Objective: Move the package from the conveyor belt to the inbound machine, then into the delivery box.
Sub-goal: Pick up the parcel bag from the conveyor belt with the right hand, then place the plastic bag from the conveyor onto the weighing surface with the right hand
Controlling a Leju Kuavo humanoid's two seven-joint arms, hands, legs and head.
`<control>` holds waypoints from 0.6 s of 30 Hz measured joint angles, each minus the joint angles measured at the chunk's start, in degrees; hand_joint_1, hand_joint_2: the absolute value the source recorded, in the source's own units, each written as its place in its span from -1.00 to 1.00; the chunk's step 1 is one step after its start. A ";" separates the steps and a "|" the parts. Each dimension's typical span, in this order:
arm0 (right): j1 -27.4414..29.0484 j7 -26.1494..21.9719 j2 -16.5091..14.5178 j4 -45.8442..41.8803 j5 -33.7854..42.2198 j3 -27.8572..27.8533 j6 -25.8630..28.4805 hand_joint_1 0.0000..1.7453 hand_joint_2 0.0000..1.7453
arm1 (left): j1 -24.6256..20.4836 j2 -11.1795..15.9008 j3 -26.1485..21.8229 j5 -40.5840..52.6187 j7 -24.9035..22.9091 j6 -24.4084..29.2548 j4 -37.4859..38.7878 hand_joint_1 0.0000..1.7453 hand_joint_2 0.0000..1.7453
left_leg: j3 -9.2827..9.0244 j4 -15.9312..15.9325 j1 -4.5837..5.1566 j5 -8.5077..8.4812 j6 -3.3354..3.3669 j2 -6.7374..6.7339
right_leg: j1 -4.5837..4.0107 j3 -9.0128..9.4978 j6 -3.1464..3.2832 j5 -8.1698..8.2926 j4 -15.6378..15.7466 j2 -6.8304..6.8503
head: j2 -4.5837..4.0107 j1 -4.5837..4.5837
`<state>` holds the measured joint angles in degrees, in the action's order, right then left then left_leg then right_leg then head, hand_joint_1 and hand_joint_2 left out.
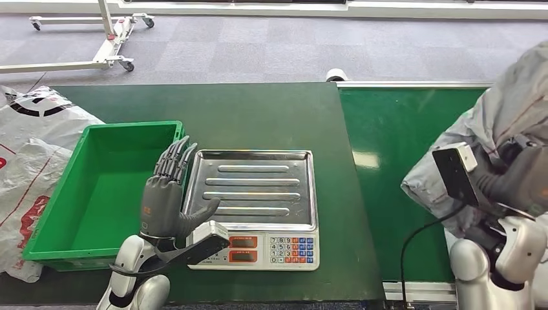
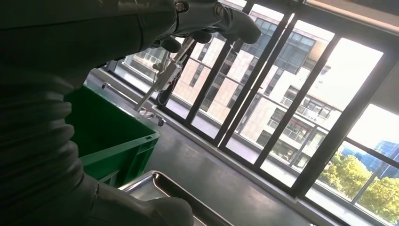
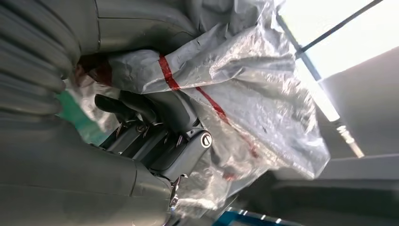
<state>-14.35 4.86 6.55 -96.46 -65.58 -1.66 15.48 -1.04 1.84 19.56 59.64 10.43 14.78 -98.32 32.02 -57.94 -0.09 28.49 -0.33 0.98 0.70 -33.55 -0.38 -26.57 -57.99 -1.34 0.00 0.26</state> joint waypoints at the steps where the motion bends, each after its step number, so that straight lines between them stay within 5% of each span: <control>1: -3.23 -0.72 0.22 2.40 2.59 1.60 -2.04 1.00 1.00 | -0.30 -0.02 0.00 -0.24 -0.01 0.03 0.03 -1.00 1.00 | -0.06 0.00 0.00 -0.04 -0.01 -0.01 | -0.01 0.00 0.00 0.05 0.00 -0.01 | 0.00 -0.01; 5: -16.13 -5.80 -1.40 16.87 16.01 8.60 -10.01 1.00 1.00 | -2.54 -0.17 0.18 -1.62 -0.08 -0.41 0.69 -1.00 1.00 | -0.29 0.00 -0.05 -0.38 -0.08 0.05 | -0.05 -0.18 0.08 0.32 -0.02 -0.02 | 0.00 -0.01; 11: -29.22 -16.47 -9.28 40.47 31.31 16.00 -10.96 1.00 1.00 | -5.66 -0.63 1.79 -3.44 0.39 -0.49 2.34 -1.00 1.00 | -0.22 0.00 -0.12 -0.53 -0.23 0.18 | -0.14 -0.33 0.15 0.39 -0.08 0.04 | 0.00 0.02; 18: -39.60 -15.58 -16.44 57.64 37.48 19.68 -13.88 1.00 1.00 | -7.78 -0.86 3.84 -5.24 0.73 -0.49 4.52 -1.00 1.00 | -0.08 0.00 -0.14 -0.55 -0.26 0.21 | -0.14 -0.44 0.15 0.39 -0.10 0.06 | 0.00 0.01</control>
<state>-53.94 -10.72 -9.89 -38.82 -28.09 18.02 1.60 -8.82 0.97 23.40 54.40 11.16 14.29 -93.79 31.94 -57.95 -0.23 27.94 -0.59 1.19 0.57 -33.99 -0.23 -26.18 -58.08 -1.28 0.00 0.27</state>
